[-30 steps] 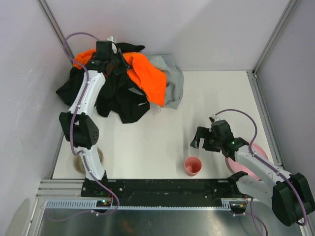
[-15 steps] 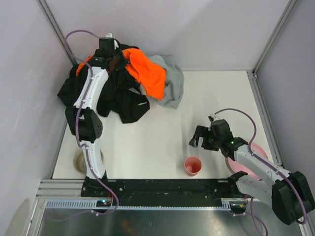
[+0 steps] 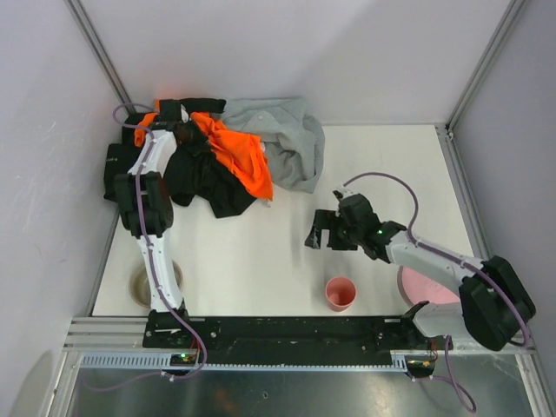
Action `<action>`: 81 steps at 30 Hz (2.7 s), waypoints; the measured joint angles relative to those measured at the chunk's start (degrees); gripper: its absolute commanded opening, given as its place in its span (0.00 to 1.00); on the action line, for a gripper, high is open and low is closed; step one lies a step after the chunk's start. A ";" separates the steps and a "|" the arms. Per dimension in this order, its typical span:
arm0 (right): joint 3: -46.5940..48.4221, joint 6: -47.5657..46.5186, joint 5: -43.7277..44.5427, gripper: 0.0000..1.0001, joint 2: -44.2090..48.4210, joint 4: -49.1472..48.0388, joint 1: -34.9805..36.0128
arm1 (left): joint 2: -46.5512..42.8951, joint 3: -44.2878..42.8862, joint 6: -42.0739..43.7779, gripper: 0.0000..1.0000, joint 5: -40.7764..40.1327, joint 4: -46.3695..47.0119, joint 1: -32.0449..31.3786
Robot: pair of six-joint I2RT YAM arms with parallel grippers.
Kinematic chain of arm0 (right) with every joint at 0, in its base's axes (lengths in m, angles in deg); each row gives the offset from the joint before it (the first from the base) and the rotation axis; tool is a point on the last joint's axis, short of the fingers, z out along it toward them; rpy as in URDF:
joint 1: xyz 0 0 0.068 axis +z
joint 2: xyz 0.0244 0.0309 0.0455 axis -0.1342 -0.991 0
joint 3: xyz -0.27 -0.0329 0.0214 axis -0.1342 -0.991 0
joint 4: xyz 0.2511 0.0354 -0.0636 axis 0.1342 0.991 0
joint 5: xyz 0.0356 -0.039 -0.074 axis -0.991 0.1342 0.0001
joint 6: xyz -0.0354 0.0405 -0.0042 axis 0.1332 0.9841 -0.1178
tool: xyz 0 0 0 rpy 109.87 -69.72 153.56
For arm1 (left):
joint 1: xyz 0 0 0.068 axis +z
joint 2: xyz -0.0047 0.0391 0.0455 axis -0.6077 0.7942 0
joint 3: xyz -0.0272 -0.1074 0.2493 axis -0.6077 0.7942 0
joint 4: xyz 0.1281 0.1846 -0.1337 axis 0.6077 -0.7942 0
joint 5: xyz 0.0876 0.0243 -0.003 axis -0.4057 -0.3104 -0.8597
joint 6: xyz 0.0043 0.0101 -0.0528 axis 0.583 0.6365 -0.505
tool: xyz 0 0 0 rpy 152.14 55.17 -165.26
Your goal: Pick out a specific cloth from the pile
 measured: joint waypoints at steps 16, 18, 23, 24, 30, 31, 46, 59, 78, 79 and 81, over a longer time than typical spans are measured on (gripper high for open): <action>23.58 4.28 3.30 0.99 -23.12 -3.89 12.57 | -1.49 4.44 2.05 0.04 3.91 -0.33 1.16; 26.45 5.66 3.41 0.99 -26.25 -4.15 13.29 | -1.64 4.83 2.08 0.04 4.17 -0.35 1.22; 33.31 8.66 3.41 0.99 -34.62 -4.85 14.99 | -1.64 4.87 2.08 0.04 4.87 -0.37 1.42; 35.50 9.16 3.58 0.98 -36.87 -4.72 15.37 | -1.64 4.87 2.10 0.04 4.94 -0.39 1.44; 51.34 9.97 4.90 0.96 -49.16 -1.38 17.20 | -1.64 4.87 2.27 0.05 5.62 -0.48 1.57; 53.94 9.94 5.05 0.96 -50.93 -0.90 17.49 | -1.64 4.87 2.43 0.05 5.75 -0.52 1.60; 83.47 10.64 11.52 0.85 -69.79 14.32 17.90 | -1.53 4.87 3.08 0.05 6.60 -0.66 1.77; 91.01 10.08 9.11 0.30 -75.23 15.54 14.19 | -1.22 4.85 3.15 0.05 7.76 -0.66 2.03; 76.87 5.88 4.24 0.00 -65.59 10.75 13.53 | -1.09 4.63 4.04 0.06 9.27 -1.27 2.32; 74.79 5.53 4.26 0.00 -63.58 9.68 13.40 | -1.09 4.63 4.09 0.07 9.29 -1.33 2.32; 70.97 4.76 4.59 0.00 -59.45 8.13 13.20 | -1.09 4.59 4.13 0.07 9.44 -1.64 2.32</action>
